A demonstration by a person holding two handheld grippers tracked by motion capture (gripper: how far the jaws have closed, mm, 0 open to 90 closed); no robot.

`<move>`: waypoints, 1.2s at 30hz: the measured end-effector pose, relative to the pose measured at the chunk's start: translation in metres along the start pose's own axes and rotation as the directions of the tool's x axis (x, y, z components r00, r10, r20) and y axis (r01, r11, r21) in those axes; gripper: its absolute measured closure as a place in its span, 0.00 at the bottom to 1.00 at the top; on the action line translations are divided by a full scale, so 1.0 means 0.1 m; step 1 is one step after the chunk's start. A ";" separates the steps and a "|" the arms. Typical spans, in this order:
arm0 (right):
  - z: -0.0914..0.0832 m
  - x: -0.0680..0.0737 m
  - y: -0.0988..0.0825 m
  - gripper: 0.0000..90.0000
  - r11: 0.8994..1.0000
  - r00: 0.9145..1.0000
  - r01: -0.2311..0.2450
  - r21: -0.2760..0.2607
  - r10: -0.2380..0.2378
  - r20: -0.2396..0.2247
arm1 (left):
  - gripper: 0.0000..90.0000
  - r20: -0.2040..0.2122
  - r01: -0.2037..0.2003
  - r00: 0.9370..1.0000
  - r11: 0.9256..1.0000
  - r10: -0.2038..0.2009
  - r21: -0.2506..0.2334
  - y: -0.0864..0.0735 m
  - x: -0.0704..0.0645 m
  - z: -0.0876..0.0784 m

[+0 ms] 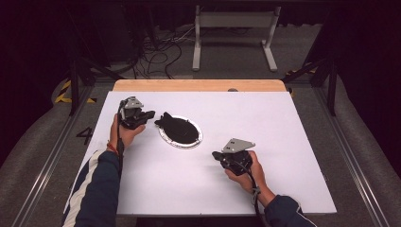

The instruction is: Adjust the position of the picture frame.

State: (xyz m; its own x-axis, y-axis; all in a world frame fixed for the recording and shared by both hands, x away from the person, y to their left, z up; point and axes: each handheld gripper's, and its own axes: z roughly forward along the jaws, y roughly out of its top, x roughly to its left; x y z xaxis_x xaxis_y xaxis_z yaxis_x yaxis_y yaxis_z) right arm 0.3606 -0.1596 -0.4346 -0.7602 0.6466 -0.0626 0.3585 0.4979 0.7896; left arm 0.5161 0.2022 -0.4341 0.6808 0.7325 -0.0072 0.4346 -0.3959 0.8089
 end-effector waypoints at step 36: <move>0.19 -0.05 -0.09 1.00 0.999 0.999 -0.034 0.034 0.034 -0.003 | 1.00 0.016 -0.018 1.000 0.991 0.016 0.134 -0.14 -0.32 0.30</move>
State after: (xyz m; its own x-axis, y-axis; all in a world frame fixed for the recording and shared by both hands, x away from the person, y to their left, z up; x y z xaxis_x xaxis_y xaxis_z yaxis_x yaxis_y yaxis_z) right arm 0.3709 -0.1563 -0.4529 -0.7492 0.6615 -0.0338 0.4022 0.4950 0.7702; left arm 0.5055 0.1679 -0.4630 0.6972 0.7169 -0.0035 0.4971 -0.4800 0.7228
